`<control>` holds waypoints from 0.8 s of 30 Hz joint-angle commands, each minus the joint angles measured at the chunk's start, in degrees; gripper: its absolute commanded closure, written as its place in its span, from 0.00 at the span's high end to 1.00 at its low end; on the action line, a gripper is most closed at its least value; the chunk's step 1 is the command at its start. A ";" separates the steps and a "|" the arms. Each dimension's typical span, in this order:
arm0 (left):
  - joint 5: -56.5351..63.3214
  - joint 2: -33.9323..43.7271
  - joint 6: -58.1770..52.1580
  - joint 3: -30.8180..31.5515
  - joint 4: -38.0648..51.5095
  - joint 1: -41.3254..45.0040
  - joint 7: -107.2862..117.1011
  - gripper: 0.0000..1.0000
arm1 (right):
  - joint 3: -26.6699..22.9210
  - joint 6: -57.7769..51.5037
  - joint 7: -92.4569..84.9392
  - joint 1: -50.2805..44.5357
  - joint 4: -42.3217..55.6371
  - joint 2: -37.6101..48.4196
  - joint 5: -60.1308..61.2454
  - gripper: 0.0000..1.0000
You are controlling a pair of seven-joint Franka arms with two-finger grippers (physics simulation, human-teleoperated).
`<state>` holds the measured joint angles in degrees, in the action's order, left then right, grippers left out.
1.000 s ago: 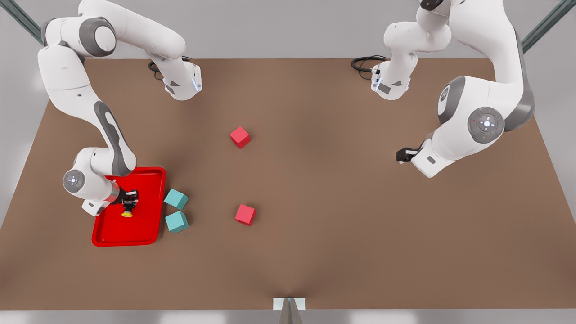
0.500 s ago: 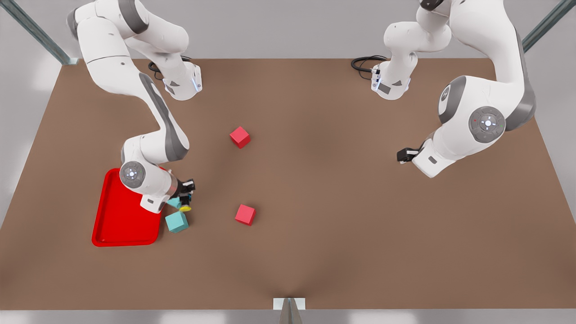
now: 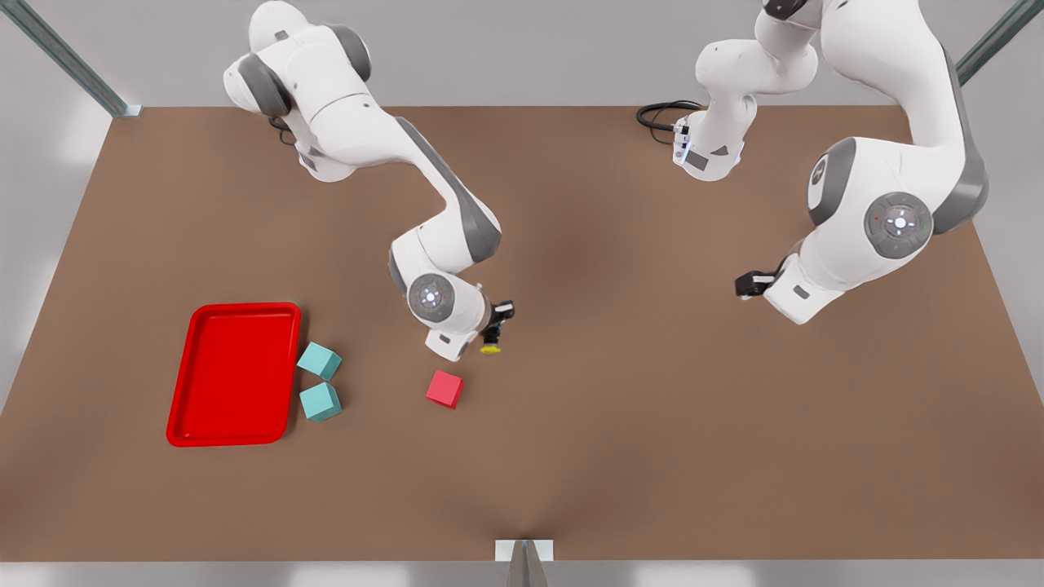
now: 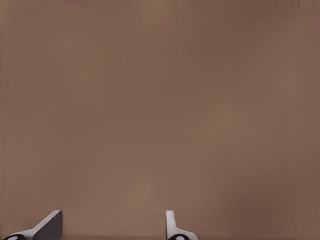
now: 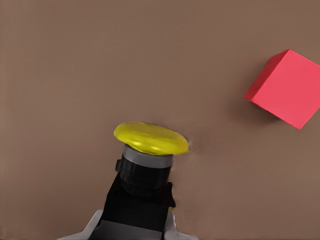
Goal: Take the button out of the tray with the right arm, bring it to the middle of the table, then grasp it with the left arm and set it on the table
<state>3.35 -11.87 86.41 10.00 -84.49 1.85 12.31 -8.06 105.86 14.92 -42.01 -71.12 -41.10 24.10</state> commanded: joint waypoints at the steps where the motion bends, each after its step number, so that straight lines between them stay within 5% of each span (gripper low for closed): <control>1: 0.17 0.18 -0.10 -0.07 0.03 -0.18 -0.09 1.00 | -0.55 -2.06 27.88 -2.82 4.32 -3.55 3.41 0.39; 3: 0.25 0.18 -0.63 -0.07 0.03 -0.18 -0.09 1.00 | -4.59 -2.33 30.26 -8.00 8.98 -9.61 5.96 0.39; 14: 0.17 -0.08 -0.54 -0.16 0.38 -0.09 0.17 1.00 | -4.68 1.63 36.41 -9.50 16.81 -18.06 6.84 0.43; 15: 0.17 0.00 -0.54 -0.16 0.38 -0.09 0.26 1.00 | -4.59 1.72 36.41 -9.50 16.81 -18.06 6.84 0.54; 16: 0.17 0.00 -0.54 -0.16 0.38 -0.09 0.26 1.00 | -4.50 2.76 37.72 -9.50 16.81 -18.14 6.93 1.00; 21: 0.17 -0.08 -0.46 -0.07 0.56 0.00 0.26 1.00 | -4.33 4.53 41.34 -8.54 17.07 -18.06 7.37 1.00; 23: -0.10 -0.26 -0.46 0.28 1.70 0.79 0.52 1.00 | -0.99 3.39 40.81 -3.00 15.58 -13.75 6.05 1.00; 24: -0.36 -0.35 -0.02 0.90 1.79 3.50 0.52 1.00 | 4.62 2.68 39.41 3.05 10.23 -9.10 1.49 1.00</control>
<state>3.24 -12.42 86.01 10.49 -82.41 3.96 12.49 -4.83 109.14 42.61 -40.77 -60.31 -51.44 28.66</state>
